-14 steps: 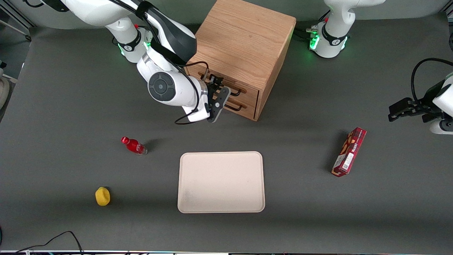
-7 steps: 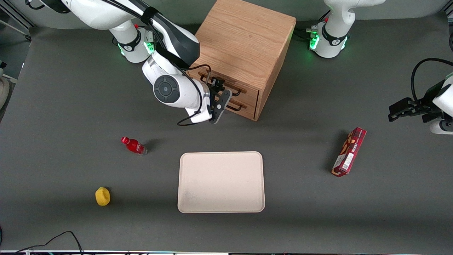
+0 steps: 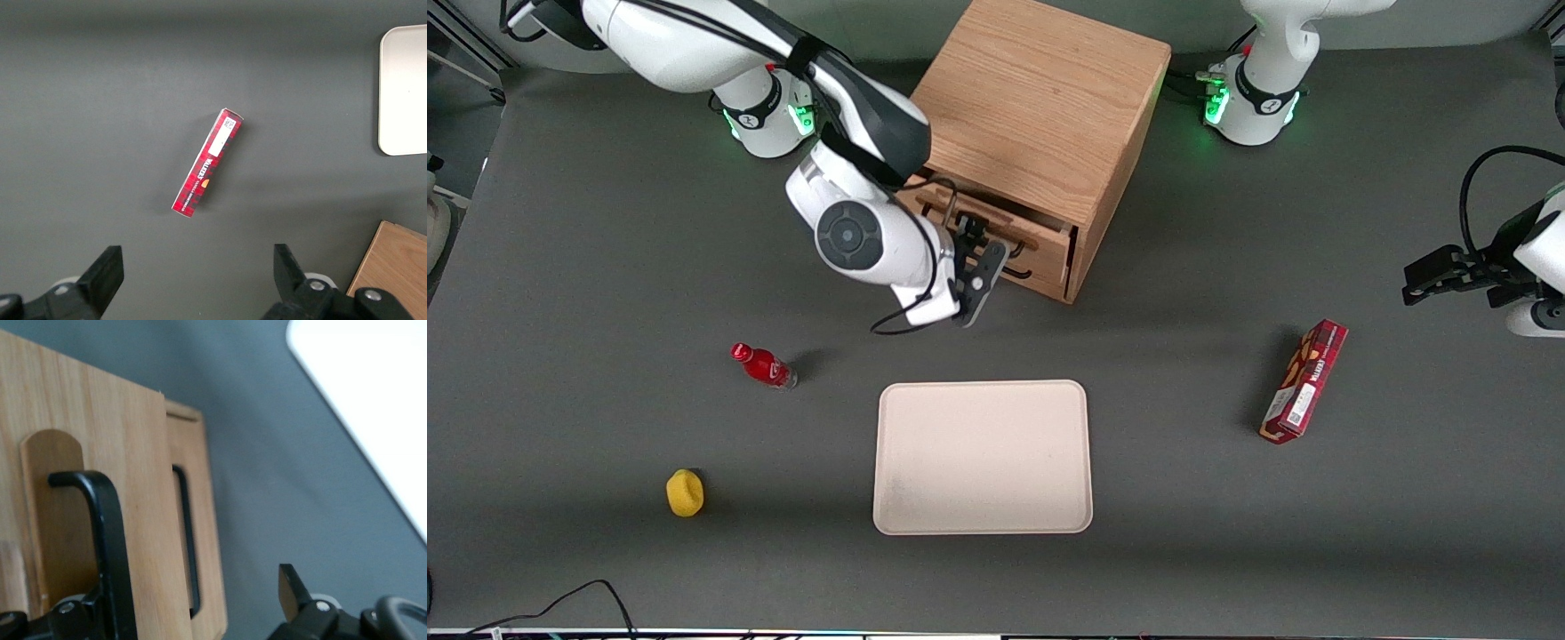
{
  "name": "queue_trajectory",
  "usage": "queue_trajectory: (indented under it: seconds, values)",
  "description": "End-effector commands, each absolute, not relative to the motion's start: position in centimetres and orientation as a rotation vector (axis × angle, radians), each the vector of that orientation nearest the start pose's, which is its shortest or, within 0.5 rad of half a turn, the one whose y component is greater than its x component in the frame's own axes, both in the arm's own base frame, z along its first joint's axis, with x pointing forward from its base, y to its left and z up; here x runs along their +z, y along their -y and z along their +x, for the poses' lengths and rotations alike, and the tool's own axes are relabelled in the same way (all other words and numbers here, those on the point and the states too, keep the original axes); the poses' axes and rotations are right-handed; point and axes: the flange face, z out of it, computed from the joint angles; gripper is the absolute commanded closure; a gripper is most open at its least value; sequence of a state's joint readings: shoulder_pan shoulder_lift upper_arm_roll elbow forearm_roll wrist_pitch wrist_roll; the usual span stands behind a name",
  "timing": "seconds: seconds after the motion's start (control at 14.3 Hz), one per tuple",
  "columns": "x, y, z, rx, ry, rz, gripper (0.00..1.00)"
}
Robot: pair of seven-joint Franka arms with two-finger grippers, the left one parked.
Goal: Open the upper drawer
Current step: 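Pull the handle outward from the cabinet with the right gripper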
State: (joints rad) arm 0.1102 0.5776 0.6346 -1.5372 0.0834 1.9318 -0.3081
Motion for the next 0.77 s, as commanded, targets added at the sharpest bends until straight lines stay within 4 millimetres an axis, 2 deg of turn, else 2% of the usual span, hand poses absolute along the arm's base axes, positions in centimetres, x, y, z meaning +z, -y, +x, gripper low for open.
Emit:
queue_trajectory:
  seconds: [0.0, 0.35, 0.49, 0.7]
  values:
    - [36.6, -40.3, 57.3, 0.191, 1.234, -2.447, 0.00]
    - [37.1, -37.7, 60.7, 0.212, 1.210, -2.446, 0.00]
    - [37.4, -37.2, 61.5, 0.217, 1.240, -2.424, 0.00]
    - [37.6, -35.3, 63.5, 0.170, 1.259, -2.427, 0.00]
